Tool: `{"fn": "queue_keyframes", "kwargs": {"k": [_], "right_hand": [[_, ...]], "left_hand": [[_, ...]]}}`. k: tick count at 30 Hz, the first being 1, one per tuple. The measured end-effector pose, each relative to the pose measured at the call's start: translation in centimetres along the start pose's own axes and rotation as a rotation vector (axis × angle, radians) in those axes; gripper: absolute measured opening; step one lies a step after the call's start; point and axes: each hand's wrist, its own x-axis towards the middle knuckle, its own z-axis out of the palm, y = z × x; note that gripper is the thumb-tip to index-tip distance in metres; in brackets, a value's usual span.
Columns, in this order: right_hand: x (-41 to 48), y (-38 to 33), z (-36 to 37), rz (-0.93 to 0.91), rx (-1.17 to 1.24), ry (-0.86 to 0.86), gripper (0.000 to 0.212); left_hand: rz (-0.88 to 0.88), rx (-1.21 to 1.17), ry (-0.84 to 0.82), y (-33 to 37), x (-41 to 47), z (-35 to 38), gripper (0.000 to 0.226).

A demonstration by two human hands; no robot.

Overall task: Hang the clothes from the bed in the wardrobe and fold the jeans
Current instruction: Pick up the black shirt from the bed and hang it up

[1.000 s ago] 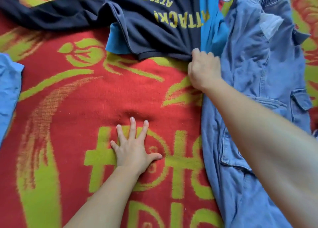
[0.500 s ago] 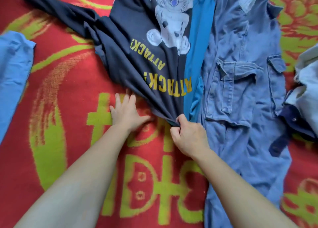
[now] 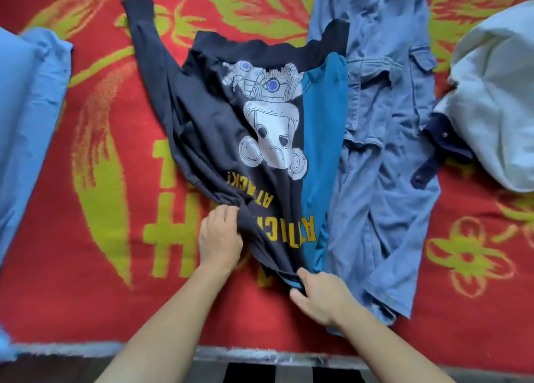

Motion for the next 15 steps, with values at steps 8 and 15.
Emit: {"fn": "queue_keyframes", "kwargs": {"k": [8, 15], "right_hand": [[-7.4, -2.6, -10.2, 0.127, -0.032, 0.242, 0.029], [-18.1, -10.3, -26.7, 0.135, 0.369, 0.784, 0.043]], "left_hand": [[-0.160, 0.123, -0.449, -1.0, -6.7, -12.5, 0.030], [-0.128, -0.229, -0.022, 4.1, -7.0, -30.9, 0.027]]}}
